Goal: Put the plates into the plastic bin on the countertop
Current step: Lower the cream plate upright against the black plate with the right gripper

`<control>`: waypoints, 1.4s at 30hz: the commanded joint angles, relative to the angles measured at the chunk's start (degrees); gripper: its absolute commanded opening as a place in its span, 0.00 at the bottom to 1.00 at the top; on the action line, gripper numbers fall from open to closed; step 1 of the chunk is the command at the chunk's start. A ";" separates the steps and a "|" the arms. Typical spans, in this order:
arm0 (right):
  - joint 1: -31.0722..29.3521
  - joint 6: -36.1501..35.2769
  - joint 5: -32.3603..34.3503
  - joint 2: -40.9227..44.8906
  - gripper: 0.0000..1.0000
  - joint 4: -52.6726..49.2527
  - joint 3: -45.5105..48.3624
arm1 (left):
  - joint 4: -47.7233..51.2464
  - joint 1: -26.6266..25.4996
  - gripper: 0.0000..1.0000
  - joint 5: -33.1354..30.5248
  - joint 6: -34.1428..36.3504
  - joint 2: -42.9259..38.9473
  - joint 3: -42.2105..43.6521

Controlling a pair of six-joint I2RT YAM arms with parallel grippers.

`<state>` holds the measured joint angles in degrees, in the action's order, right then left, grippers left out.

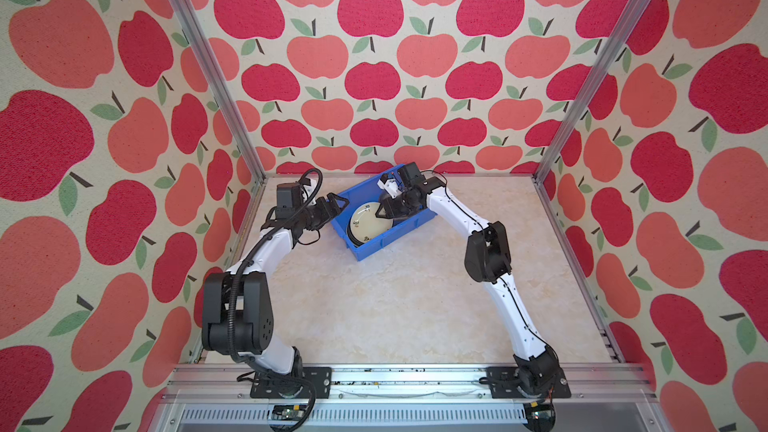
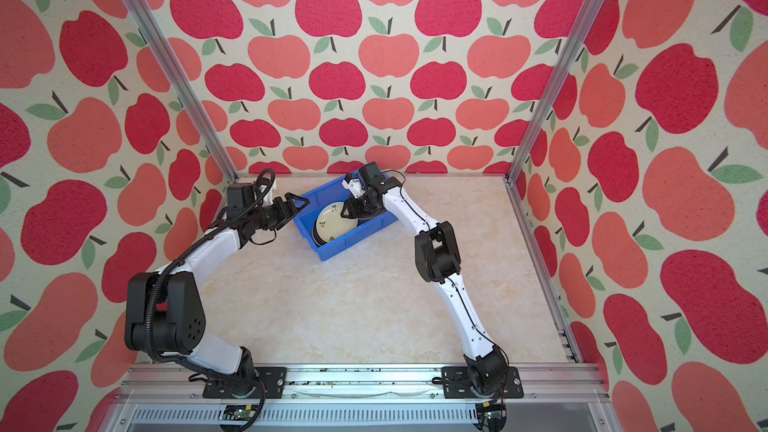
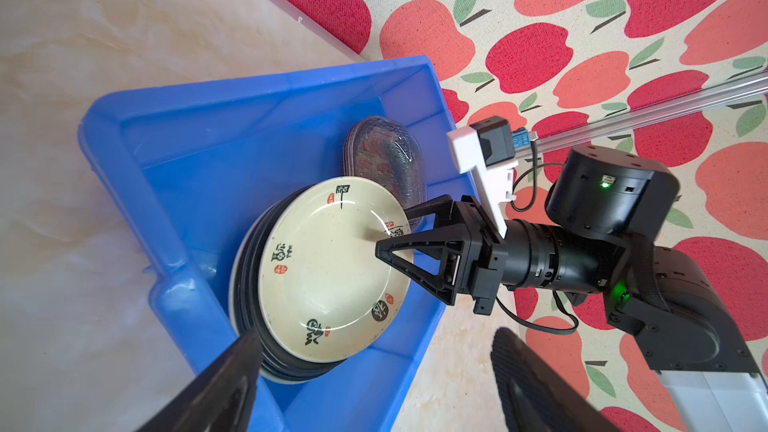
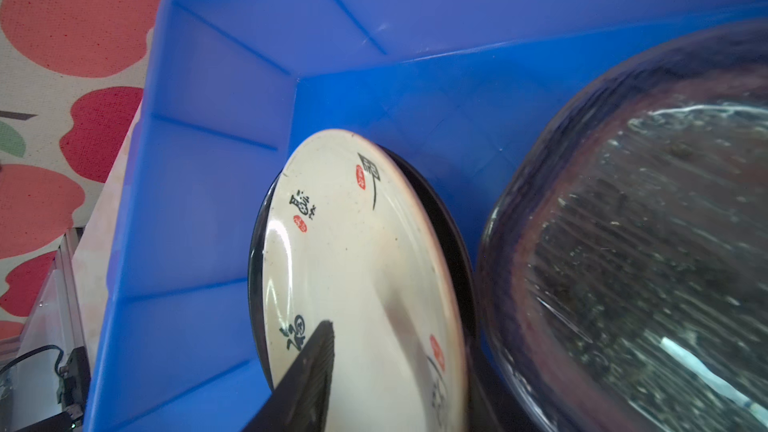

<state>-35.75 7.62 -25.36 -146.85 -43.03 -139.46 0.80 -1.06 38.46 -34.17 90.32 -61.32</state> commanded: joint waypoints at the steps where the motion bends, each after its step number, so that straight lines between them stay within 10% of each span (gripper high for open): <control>1: -0.29 -1.73 3.00 3.50 0.48 -1.11 0.71 | -1.49 -0.93 0.89 1.09 -0.98 1.33 -0.64; 24: -1.96 -1.06 13.20 -2.42 0.47 -8.40 -5.65 | -1.96 -1.58 0.90 1.26 -0.49 3.00 -0.30; 36: -3.65 1.41 10.17 -4.67 0.10 -6.68 -6.05 | -1.94 -1.56 0.90 1.15 -0.33 4.34 -0.58; 42: -2.53 1.89 12.42 -1.67 0.34 -7.29 -5.84 | -1.50 -1.53 0.90 0.85 -0.13 4.59 -0.82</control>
<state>-38.52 8.97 -13.52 -150.19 -49.04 -144.53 -0.32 -2.52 39.03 -35.03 94.24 -61.34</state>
